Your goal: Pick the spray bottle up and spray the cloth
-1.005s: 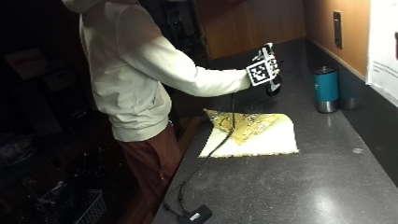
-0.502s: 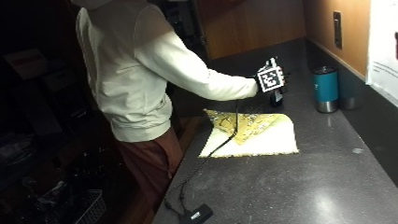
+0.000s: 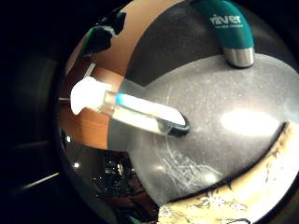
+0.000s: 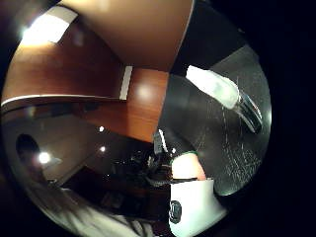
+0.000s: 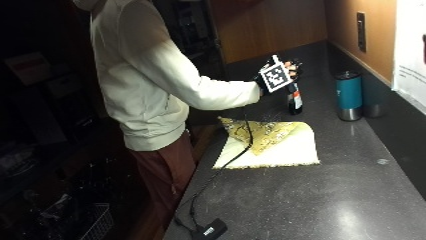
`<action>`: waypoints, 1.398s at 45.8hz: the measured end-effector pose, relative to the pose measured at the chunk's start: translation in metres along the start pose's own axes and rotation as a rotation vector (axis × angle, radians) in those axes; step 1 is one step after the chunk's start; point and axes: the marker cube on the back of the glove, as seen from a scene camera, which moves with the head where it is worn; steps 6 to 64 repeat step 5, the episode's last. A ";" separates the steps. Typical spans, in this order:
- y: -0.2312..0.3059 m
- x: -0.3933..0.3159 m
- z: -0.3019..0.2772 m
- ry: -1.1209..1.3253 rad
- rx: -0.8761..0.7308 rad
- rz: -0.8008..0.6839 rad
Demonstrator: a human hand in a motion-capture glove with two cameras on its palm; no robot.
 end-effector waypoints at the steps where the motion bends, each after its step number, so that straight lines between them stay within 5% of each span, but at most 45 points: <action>1: 0.002 -0.001 -0.004 0.018 0.005 -0.007; 64: 0.010 -0.009 -0.016 0.049 0.011 -0.037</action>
